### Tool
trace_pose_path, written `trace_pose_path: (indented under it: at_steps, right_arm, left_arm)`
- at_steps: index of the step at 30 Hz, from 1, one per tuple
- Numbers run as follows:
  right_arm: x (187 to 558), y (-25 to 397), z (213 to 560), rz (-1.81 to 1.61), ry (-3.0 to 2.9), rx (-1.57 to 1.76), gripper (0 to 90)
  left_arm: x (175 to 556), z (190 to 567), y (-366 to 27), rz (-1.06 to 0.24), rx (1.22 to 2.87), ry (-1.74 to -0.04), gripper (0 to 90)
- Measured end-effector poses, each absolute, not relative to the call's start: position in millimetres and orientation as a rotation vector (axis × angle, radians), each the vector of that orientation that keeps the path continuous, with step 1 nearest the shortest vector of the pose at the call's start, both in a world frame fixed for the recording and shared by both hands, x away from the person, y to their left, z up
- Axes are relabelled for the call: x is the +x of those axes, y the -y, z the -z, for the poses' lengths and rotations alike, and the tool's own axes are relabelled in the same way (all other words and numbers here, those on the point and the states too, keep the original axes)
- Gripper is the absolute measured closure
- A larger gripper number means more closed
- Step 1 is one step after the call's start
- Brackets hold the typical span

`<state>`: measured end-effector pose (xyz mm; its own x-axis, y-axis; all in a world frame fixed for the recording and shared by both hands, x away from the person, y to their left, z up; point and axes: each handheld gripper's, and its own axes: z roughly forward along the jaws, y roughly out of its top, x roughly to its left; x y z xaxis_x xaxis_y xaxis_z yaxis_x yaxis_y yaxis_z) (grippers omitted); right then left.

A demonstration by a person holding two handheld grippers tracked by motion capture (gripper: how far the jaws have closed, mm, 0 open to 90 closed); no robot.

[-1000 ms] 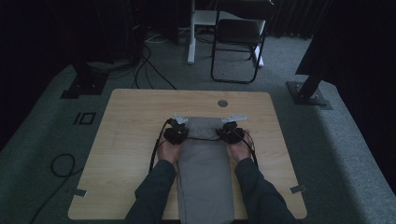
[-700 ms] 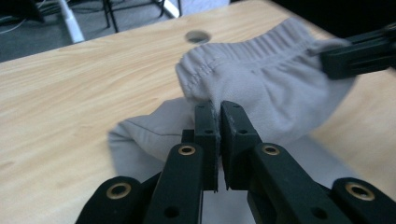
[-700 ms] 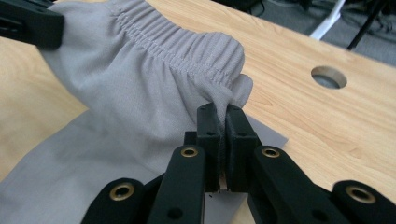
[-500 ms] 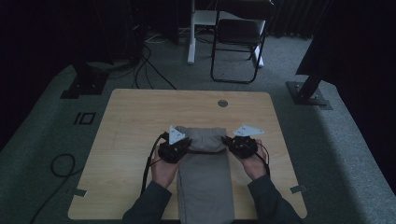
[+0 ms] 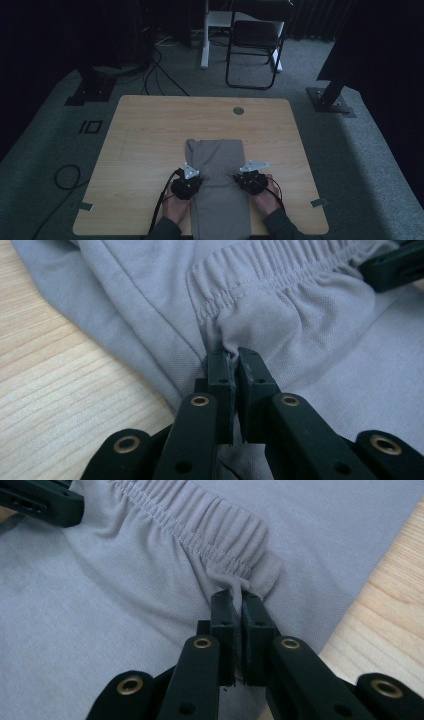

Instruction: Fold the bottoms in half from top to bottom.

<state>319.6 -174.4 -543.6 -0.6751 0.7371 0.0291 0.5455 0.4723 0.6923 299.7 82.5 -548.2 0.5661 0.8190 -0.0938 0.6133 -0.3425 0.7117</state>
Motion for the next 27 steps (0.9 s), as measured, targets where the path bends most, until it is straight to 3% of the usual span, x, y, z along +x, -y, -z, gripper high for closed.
trace_pose_path:
  at_steps: [27]
  right_arm:
    - [429.7, 149.4, 544.7, -1.001, -2.382, 1.199, 86.3]
  left_arm:
    - [403.9, 546.2, -87.6, -0.509, 2.075, -1.236, 86.2]
